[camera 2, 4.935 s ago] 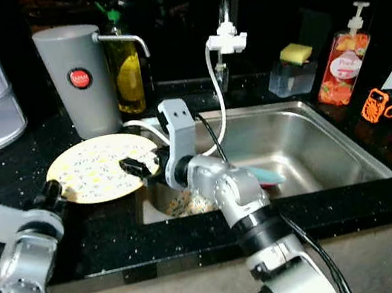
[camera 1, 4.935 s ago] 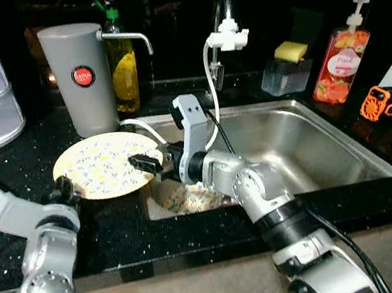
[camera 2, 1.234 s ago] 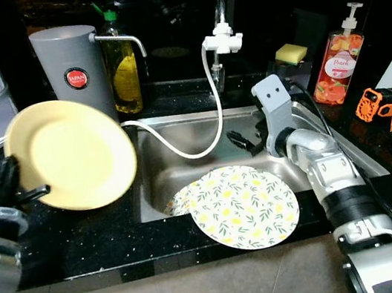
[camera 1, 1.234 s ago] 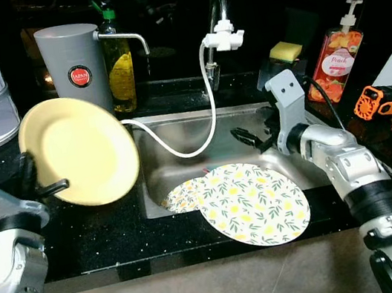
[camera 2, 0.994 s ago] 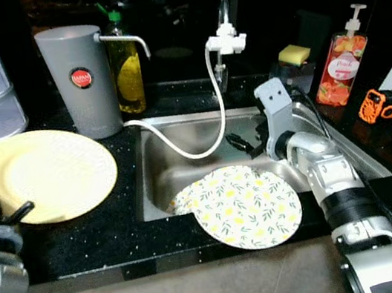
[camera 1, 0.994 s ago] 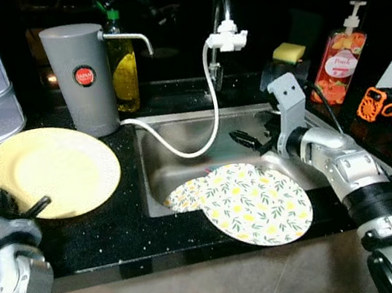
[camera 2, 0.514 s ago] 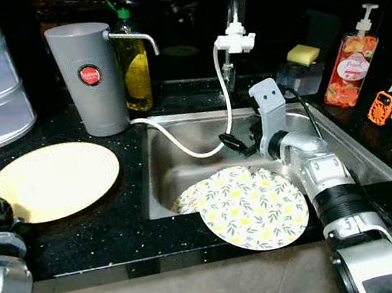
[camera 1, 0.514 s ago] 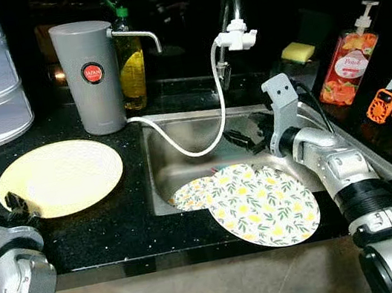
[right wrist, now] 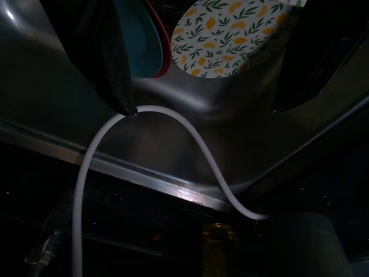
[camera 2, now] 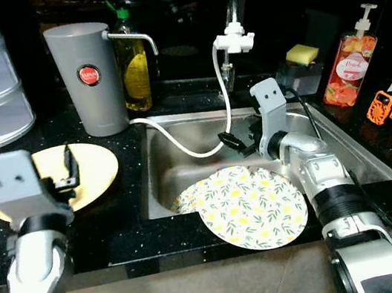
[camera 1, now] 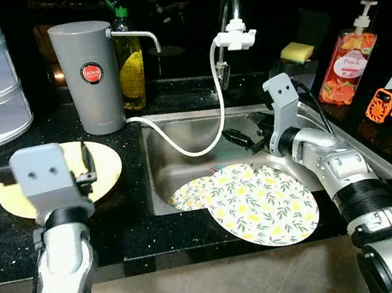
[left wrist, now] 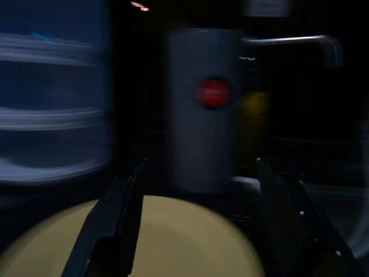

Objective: Kitchen organization

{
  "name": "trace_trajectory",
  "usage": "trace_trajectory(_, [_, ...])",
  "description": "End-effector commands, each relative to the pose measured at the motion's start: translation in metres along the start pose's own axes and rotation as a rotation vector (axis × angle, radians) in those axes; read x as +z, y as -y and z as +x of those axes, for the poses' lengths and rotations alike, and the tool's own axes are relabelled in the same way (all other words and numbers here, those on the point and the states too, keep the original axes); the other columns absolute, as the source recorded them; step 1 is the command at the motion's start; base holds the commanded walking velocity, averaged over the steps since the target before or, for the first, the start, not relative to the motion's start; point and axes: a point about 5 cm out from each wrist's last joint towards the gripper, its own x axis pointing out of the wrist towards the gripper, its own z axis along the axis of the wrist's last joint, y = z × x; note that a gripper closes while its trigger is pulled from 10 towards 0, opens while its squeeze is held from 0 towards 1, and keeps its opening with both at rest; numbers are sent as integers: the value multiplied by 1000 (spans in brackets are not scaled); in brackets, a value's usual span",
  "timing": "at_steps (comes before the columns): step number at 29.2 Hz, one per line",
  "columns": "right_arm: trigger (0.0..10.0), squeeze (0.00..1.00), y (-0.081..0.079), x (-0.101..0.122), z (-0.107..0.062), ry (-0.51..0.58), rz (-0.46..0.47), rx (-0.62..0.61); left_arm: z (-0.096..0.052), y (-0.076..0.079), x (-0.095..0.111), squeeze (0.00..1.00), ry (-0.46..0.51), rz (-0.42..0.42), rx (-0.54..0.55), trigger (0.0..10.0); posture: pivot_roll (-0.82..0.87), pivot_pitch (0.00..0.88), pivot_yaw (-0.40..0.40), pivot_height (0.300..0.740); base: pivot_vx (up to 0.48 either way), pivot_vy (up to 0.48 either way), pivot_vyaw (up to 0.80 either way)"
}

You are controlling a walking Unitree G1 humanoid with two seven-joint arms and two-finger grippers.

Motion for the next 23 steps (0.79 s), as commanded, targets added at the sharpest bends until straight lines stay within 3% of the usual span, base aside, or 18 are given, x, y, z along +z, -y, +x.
trace_trajectory(1, [10000, 0, 6, 3, -2, 8, -1, -23, 1, 6, -4, 0, -56, -102, -70, 10000, 176, 81, -131, 740, 0, 0, 0])
trace_trajectory(2, [10000, 0, 10, 4, -4, 18, 26, -29, 6, 6, -10, 0, -124, -270, -146, 10000, 169, 78, -125, 740, 0, 0, 0])
trace_trajectory(5, [10000, 0, 11, 5, -5, 22, 37, -28, 8, 4, -13, 0, -136, -305, -159, 10000, 169, 78, -125, 740, 0, 0, 0])
trace_trajectory(7, [10000, 0, 24, 0, -13, -19, 72, -62, 18, -2, -26, 0, -247, -419, -259, 10000, 160, 69, -112, 740, 0, 0, 0])
trace_trajectory(8, [10000, 0, 24, 0, -13, -19, 72, -62, 18, -2, -26, 0, -247, -419, -259, 10000, 160, 69, -112, 740, 0, 0, 0])
trace_trajectory(10, [10000, 0, 33, -4, -20, -15, 179, -74, 22, -3, -37, 0, -333, -454, -289, 10000, 160, 69, -112, 740, 0, 0, 0])
trace_trajectory(15, [10000, 0, 48, -16, -33, -20, 307, -107, 26, 1, -42, 0, -424, -536, -370, 10000, 146, 58, -97, 740, 0, 0, 0])
trace_trajectory(23, [10000, 0, 52, -30, -46, 19, 378, -84, 38, 22, -44, 0, -509, -592, -526, 10000, 132, 56, -83, 740, 0, 0, 0])
